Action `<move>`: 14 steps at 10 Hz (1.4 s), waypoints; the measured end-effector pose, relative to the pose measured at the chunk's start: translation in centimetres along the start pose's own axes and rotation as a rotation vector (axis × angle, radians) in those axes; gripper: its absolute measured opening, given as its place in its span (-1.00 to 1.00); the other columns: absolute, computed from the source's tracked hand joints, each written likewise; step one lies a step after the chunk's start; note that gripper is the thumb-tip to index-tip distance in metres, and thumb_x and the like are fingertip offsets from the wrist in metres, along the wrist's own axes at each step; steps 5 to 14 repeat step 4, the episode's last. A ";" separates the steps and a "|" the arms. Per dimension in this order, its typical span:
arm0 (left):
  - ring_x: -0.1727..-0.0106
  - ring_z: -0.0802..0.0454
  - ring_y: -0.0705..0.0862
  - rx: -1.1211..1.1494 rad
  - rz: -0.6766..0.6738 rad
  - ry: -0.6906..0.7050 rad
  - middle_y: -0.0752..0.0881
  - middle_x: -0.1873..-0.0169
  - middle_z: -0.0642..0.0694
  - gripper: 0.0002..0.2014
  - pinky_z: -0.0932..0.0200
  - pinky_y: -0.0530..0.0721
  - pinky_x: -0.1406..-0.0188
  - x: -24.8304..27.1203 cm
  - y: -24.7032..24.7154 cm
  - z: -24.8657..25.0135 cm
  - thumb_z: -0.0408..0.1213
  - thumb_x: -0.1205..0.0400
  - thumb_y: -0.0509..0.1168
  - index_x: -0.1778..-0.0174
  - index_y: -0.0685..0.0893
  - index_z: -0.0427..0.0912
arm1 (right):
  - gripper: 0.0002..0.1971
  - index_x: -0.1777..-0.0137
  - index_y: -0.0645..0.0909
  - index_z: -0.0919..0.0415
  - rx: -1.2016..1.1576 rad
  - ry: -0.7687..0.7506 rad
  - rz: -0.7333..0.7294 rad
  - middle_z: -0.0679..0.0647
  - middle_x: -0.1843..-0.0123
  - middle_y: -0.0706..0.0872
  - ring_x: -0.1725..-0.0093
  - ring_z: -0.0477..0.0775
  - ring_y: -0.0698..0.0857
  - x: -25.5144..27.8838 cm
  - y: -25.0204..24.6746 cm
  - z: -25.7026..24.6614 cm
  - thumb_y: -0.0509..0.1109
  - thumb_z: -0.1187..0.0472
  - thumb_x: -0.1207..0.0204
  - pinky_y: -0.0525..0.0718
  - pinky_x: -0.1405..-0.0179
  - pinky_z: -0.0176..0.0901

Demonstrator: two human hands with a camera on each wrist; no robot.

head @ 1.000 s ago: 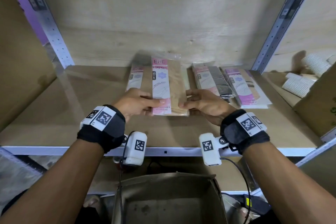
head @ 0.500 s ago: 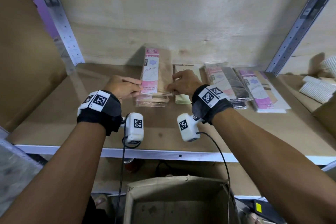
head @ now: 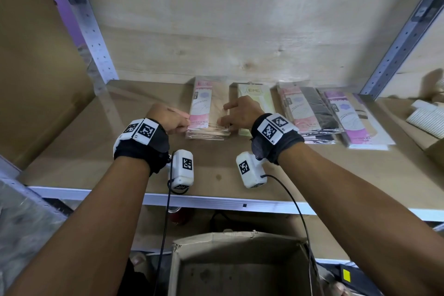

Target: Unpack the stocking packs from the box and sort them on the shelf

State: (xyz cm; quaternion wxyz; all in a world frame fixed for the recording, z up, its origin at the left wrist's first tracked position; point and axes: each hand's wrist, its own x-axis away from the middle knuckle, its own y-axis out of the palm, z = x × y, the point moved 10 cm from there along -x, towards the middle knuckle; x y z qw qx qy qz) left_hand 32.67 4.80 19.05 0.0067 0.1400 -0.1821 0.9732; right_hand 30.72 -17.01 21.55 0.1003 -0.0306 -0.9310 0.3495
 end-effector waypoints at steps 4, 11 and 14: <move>0.21 -0.04 0.75 0.028 0.027 0.031 0.80 0.21 -0.17 -0.93 0.24 0.79 0.27 0.4 -0.7 0.7 -0.45 -0.55 0.49 0.12 0.78 -0.22 | -0.43 -0.37 0.65 0.24 0.091 -0.049 0.041 0.12 -0.27 0.74 -0.18 0.10 0.74 0.3 -0.8 -1.2 0.66 0.10 -0.37 0.67 -0.12 -0.21; 0.21 -0.04 0.75 0.028 0.027 0.031 0.80 0.21 -0.17 -0.93 0.24 0.79 0.27 0.4 -0.7 0.7 -0.45 -0.55 0.49 0.12 0.78 -0.22 | -0.43 -0.37 0.65 0.24 0.091 -0.049 0.041 0.12 -0.27 0.74 -0.18 0.10 0.74 0.3 -0.8 -1.2 0.66 0.10 -0.37 0.67 -0.12 -0.21; 0.21 -0.04 0.75 0.028 0.027 0.031 0.80 0.21 -0.17 -0.93 0.24 0.79 0.27 0.4 -0.7 0.7 -0.45 -0.55 0.49 0.12 0.78 -0.22 | -0.43 -0.37 0.65 0.24 0.091 -0.049 0.041 0.12 -0.27 0.74 -0.18 0.10 0.74 0.3 -0.8 -1.2 0.66 0.10 -0.37 0.67 -0.12 -0.21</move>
